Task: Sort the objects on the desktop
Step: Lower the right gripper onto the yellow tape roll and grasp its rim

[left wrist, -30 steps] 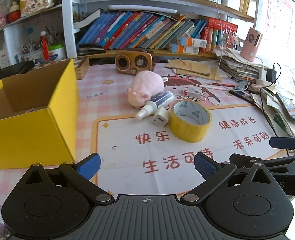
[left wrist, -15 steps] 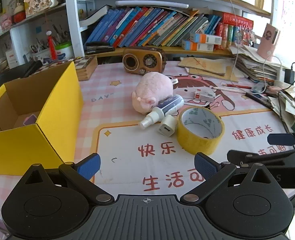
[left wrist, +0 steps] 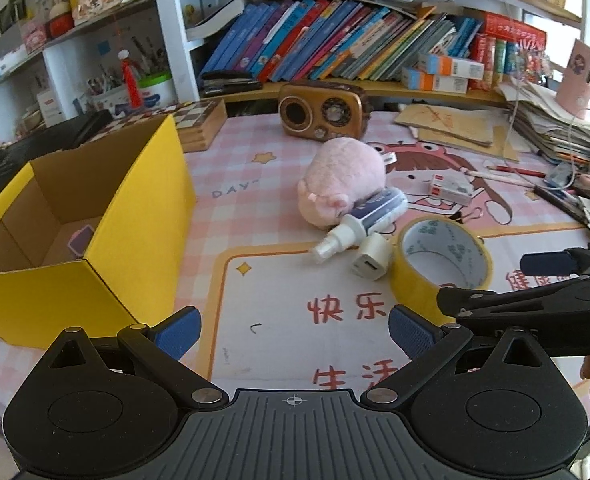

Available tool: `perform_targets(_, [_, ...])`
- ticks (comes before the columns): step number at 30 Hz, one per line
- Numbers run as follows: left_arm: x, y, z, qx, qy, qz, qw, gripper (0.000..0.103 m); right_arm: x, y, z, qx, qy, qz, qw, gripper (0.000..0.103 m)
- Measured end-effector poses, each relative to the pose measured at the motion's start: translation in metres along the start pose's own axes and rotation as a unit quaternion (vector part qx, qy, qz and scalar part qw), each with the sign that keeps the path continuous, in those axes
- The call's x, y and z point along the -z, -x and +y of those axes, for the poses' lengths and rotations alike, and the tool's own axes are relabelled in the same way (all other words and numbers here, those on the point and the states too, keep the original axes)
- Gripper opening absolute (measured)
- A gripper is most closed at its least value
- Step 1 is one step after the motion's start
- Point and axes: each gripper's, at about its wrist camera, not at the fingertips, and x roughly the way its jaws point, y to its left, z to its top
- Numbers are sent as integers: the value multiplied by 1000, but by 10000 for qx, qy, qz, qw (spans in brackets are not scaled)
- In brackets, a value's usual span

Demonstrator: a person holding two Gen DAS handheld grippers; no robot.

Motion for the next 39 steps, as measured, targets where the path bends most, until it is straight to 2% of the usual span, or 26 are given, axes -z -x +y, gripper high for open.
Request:
perform_targets(7, [-2,-5,0,-98,5,144,9998,102,-11,-23,3,-246,111,219,9994,92])
perform_targets(13, [-1,-7,0,-146,31,267,9995,102,-17,-36,5,-277,173,301,9990,91])
perform_targets(16, [0,-7,0,-154,43,303,9994,102,-16,-44,6,-274,290,393,9984,88])
perform_targets(18, [0,-8,0,-148,67,330,9993,102,-16,-47,7,-229,360,433,9982,80])
perform_targets(21, [0,-8,-1,-140,77,326,9993,102,-15,-46,5,-266,385,404,9981,79])
perform_targets(26, [-2,-10,-8,-34,17,271,9996,102,-16,-24,-5,-327,261,-73,9991,79])
perform_targets(30, [-5,-14,-17,110,-52,238,9996,102,-18,-5,-14,-149,221,-466,9986,79])
perform_targets(35, [-13,-26,-28,403,-15,228,9989,102,-16,11,-40,51,-162,-567,9982,79])
perform_targets(39, [-16,-45,-32,675,228,326,9969,101,-9,19,-57,153,-389,-568,9975,79])
